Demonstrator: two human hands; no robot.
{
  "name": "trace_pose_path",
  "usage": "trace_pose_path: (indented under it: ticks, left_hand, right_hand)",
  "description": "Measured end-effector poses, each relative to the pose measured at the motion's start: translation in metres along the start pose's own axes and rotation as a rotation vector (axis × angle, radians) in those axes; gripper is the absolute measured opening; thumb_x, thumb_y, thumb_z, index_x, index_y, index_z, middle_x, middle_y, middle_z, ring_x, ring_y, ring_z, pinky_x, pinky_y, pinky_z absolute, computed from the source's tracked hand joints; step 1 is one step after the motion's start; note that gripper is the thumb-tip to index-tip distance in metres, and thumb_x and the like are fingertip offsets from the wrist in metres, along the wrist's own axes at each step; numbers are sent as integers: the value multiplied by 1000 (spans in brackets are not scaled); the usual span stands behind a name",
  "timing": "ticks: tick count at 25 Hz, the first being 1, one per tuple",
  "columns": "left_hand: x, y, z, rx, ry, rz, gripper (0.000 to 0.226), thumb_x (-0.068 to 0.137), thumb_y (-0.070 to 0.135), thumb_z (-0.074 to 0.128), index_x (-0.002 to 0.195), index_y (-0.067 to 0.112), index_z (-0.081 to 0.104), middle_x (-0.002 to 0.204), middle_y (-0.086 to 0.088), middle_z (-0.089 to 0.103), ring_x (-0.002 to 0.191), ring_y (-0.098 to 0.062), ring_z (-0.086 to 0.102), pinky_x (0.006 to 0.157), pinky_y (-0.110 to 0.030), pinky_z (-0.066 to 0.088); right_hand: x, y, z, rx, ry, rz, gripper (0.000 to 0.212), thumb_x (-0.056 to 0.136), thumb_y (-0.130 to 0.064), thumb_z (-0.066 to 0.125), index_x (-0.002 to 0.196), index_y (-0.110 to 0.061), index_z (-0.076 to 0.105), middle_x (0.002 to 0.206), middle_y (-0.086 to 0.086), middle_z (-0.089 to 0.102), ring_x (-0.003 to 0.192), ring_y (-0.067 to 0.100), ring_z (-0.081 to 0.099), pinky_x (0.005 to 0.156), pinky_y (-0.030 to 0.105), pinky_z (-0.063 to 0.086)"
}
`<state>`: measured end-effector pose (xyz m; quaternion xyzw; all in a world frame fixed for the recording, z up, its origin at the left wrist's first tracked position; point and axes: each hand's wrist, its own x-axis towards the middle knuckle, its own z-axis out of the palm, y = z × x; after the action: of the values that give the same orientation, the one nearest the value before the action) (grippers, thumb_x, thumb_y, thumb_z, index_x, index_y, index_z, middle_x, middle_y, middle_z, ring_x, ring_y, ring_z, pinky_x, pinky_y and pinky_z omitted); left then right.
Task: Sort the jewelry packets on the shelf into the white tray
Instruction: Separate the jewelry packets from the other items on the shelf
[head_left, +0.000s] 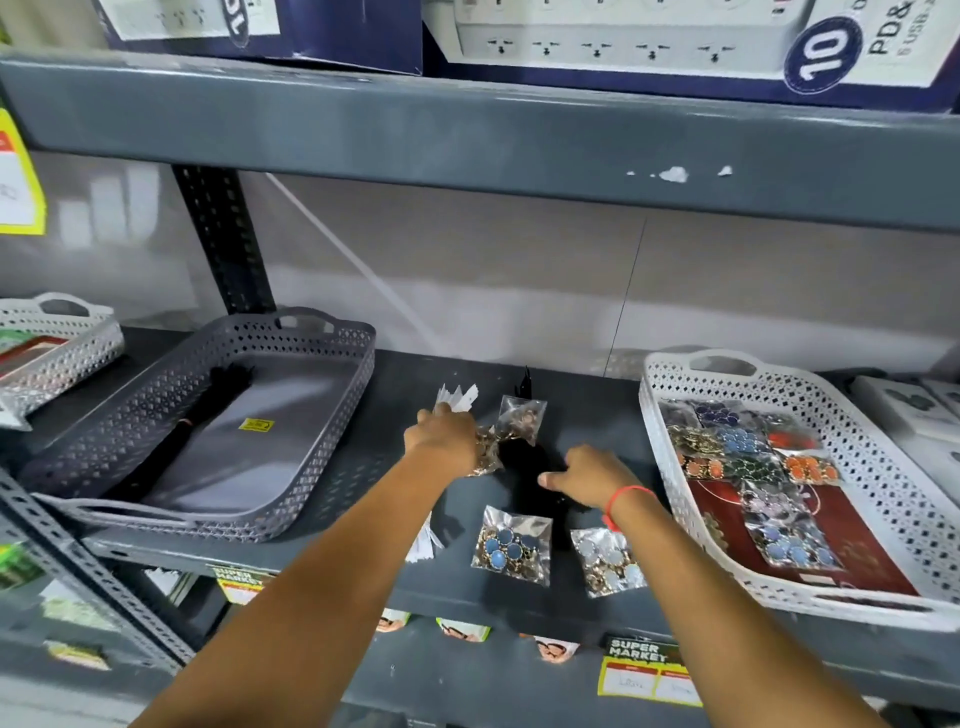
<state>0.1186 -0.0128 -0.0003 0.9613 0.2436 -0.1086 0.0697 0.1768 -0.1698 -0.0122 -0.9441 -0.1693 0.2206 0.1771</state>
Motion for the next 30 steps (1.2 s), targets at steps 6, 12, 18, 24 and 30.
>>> trace_pose_path:
  ticks: [6,12,18,24,30]
  left_hand:
    - [12,-23,21,89,97,196,55,86,14,57,139,25,45,154,-5,23,140,-31,23,106,-45,35]
    - [33,-25,11,290,-155,257,77,93,34,48,154,25,1,161,-2,19,150,-28,2,116,-62,-3]
    - [42,-28,11,187,-95,222,59,92,28,44,147,21,25,144,-6,47,141,-28,22,114,-55,9]
    - [43,-30,9,58,28,90,51,80,29,65,127,16,52,131,-5,55,129,-27,42,109,-45,25]
    - [43,-47,4,-786,-130,-36,23,79,7,67,101,9,60,79,-10,58,68,-20,62,53,-22,42]
  right_hand:
    - [33,-39,28,122,85,28,33,85,-7,59,117,1,59,120,21,64,110,34,62,82,32,48]
    - [61,-51,5,409,150,130,25,81,-9,57,102,3,64,101,21,60,101,36,61,80,34,52]
    - [76,-72,8,24,296,174,63,85,-46,55,136,-12,42,144,13,41,134,33,36,103,46,36]
    - [93,-75,26,-22,369,129,39,85,-19,56,124,-11,55,134,13,52,126,34,44,98,42,43]
    - [95,-59,17,359,357,99,12,81,-7,58,93,-3,58,90,12,56,82,31,56,46,20,36]
